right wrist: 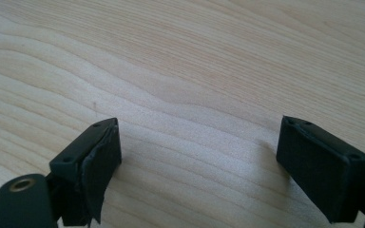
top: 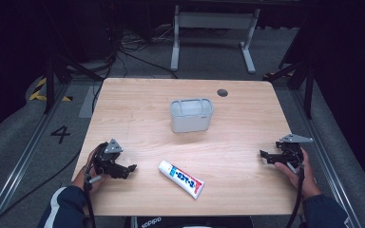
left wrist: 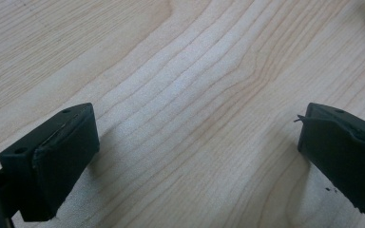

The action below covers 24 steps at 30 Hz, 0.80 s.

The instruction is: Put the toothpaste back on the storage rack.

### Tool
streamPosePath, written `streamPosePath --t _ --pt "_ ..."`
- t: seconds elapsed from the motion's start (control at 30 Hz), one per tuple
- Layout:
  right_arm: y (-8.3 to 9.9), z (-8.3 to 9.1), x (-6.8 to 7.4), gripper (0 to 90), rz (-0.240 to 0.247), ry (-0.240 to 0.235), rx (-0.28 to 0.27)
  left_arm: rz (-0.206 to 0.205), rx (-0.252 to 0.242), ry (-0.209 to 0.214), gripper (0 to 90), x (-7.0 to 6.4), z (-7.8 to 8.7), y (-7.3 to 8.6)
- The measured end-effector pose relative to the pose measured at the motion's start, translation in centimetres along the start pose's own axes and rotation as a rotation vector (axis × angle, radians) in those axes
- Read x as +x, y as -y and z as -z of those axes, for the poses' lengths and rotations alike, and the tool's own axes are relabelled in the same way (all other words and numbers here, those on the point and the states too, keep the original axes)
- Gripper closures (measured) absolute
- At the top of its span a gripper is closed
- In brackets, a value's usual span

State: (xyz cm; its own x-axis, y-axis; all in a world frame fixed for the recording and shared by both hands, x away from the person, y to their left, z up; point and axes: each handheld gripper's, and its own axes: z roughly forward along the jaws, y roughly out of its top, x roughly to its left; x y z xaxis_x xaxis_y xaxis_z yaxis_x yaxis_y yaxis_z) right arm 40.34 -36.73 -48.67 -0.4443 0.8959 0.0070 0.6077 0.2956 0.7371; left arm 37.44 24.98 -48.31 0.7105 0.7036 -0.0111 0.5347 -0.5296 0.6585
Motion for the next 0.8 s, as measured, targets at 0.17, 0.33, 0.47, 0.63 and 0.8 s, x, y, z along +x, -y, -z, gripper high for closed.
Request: streamPosePath --t 0.17,0.33,0.47,0.63,0.8 --pt "0.0 0.0 0.0 15.5 0.0 0.0 0.0 -0.005 -0.002 0.001 0.2 0.0 0.0 0.0" --pt "0.0 0.0 0.0 15.4 -0.001 0.0 0.0 -0.012 -0.006 0.004 0.3 0.0 0.0 0.1" --pt "0.0 0.0 0.0 15.4 -0.001 0.002 0.001 -0.029 0.013 0.021 0.3 0.2 0.0 -0.1" --pt "0.0 0.0 0.0 15.4 -0.001 0.001 0.001 -0.118 0.094 0.059 2.6 -0.3 0.2 -1.2" --pt "0.0 0.0 0.0 15.4 0.0 0.001 0.001 -0.228 0.125 0.082 14.8 -1.5 0.4 -2.6"
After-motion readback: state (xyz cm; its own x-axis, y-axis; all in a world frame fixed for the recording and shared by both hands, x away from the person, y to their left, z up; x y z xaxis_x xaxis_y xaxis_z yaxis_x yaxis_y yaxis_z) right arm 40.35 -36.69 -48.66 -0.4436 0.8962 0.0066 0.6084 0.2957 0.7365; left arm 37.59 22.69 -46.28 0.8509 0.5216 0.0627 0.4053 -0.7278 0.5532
